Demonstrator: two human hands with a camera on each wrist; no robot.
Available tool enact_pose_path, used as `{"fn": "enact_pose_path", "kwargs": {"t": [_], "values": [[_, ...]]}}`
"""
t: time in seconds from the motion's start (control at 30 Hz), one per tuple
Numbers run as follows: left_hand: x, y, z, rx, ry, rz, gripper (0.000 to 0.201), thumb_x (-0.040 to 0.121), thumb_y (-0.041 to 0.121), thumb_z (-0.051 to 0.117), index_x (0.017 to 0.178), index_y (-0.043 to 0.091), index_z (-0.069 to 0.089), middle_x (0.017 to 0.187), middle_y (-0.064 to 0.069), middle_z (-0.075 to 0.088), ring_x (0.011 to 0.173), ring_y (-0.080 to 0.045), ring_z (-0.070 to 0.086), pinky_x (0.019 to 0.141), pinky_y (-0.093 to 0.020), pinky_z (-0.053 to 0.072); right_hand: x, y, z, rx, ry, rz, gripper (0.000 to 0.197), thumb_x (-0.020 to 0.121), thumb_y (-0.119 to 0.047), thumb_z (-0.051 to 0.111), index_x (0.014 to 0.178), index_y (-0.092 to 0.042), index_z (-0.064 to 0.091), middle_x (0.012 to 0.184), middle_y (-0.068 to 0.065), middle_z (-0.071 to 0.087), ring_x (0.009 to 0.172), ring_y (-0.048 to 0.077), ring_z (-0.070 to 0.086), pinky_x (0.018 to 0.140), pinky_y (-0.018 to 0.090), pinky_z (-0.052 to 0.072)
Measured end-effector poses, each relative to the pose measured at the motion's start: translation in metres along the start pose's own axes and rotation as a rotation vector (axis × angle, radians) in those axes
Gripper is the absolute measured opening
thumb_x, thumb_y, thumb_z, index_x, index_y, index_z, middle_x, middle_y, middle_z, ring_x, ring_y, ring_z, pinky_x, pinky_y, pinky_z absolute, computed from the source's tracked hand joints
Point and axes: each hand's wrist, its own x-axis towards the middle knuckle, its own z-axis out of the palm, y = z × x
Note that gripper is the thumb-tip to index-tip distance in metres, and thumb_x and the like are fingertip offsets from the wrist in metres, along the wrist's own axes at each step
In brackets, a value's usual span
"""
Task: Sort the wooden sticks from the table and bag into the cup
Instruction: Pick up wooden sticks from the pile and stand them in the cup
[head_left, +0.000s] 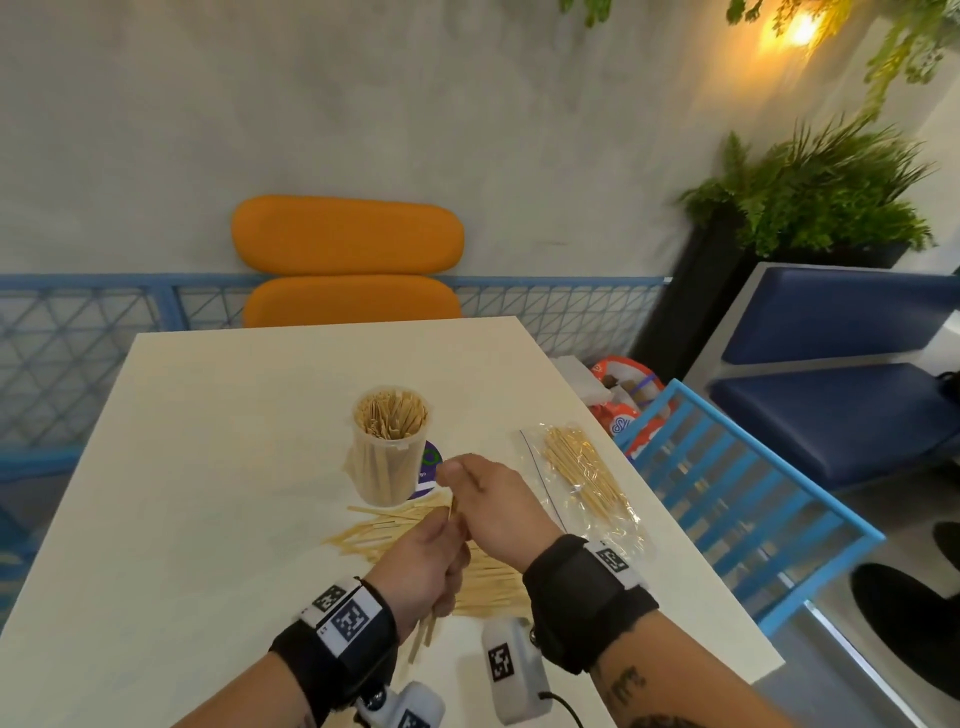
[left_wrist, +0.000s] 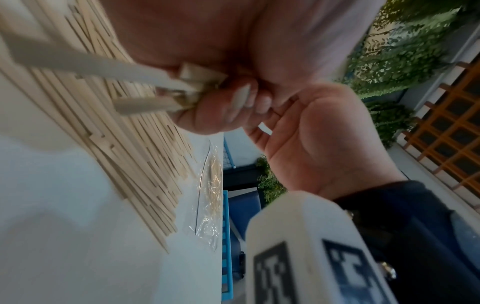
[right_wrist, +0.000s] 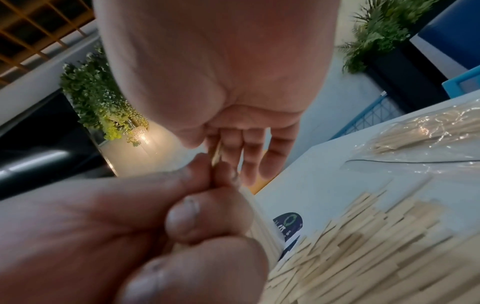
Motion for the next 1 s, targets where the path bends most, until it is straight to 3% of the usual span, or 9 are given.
{"fn": "enact_pose_path", "kwargs": {"t": [0.2,0.37,0.47,0.53,0.63,0.7,0.77,0.87,1.0], "values": [[0.011,0.011,-0.007,-0.119,0.099,0.053,0.022,0.108,0.028,0.037,0.098,0.011,0.047,0.060,0.003,0.035,0.047,-0.010,0.022,0.043,-0.023,0.017,-0.009,0.003,0.001,0.243,-0.061,-0.056,0.038,0.105,-0.046,0.037,0.140,-0.037,0.050,0.115,-0.021,0.065,0.110,-0.005,0.059,0.097,0.021,0.047],[0.027,0.026,-0.014,-0.388,0.238,0.245,0.025,0.110,0.024,0.032,0.102,0.013,0.054,0.063,0.000,0.037,0.052,-0.015,0.036,0.055,-0.030,0.035,-0.025,0.013,-0.001,0.265,-0.314,0.106,0.033,0.107,-0.034,0.040,0.119,-0.007,0.056,0.100,-0.005,0.066,0.083,0.009,0.063,0.071,0.023,0.050],[0.032,0.027,-0.013,-0.436,0.253,0.259,0.027,0.109,0.026,0.033,0.091,0.018,0.051,0.063,0.004,0.042,0.059,-0.014,0.047,0.069,-0.033,0.038,-0.034,0.016,0.007,0.402,-0.446,0.156,0.028,0.108,-0.032,0.040,0.116,-0.009,0.054,0.099,-0.001,0.066,0.082,0.014,0.063,0.067,0.025,0.048],[0.031,0.023,-0.010,-0.304,0.247,0.225,0.028,0.109,0.030,0.033,0.089,0.020,0.049,0.064,0.006,0.046,0.065,-0.015,0.049,0.065,-0.032,0.036,-0.034,0.015,0.012,0.454,-0.397,0.155,0.028,0.108,-0.030,0.039,0.117,-0.008,0.052,0.091,0.001,0.063,0.071,0.013,0.061,0.062,0.026,0.047],[0.027,0.018,-0.001,-0.188,0.217,0.172,0.025,0.108,0.030,0.036,0.094,0.015,0.049,0.068,0.003,0.052,0.061,-0.024,0.046,0.051,-0.026,0.039,-0.033,0.012,0.014,0.540,-0.346,0.119,0.028,0.109,-0.033,0.036,0.135,-0.034,0.046,0.074,0.000,0.050,0.055,0.010,0.046,0.052,0.026,0.037],[0.025,0.019,0.002,-0.148,0.218,0.178,0.020,0.107,0.025,0.039,0.100,0.011,0.050,0.071,0.001,0.056,0.067,-0.024,0.048,0.056,-0.030,0.043,-0.032,0.012,0.014,0.654,-0.350,0.153,0.030,0.109,-0.034,0.036,0.130,-0.054,0.041,0.066,-0.004,0.039,0.052,0.009,0.034,0.048,0.025,0.025],[0.025,0.021,-0.001,-0.057,0.271,0.235,0.010,0.106,0.019,0.042,0.112,0.016,0.050,0.076,0.000,0.062,0.072,-0.019,0.055,0.064,-0.032,0.045,-0.030,0.015,0.011,0.693,-0.323,0.197,0.022,0.109,-0.032,0.036,0.122,-0.043,0.051,0.061,-0.008,0.035,0.050,0.008,0.027,0.048,0.025,0.018],[0.026,0.024,-0.009,0.067,0.308,0.342,0.040,0.105,0.013,0.044,0.131,0.042,0.036,0.081,-0.002,0.068,0.068,-0.018,0.061,0.060,-0.032,0.049,-0.026,0.017,0.009,0.696,-0.315,0.234,0.025,0.108,-0.034,0.037,0.102,-0.017,0.055,0.058,-0.008,0.037,0.047,0.009,0.026,0.044,0.023,0.017],[0.024,0.031,-0.012,0.189,0.307,0.377,0.037,0.104,0.013,0.044,0.130,0.040,0.044,0.082,0.003,0.070,0.061,-0.011,0.057,0.063,-0.025,0.050,-0.022,0.013,0.011,0.741,-0.298,0.256,0.027,0.108,-0.036,0.037,0.096,-0.021,0.057,0.065,-0.005,0.040,0.052,0.010,0.026,0.050,0.026,0.015]]}}
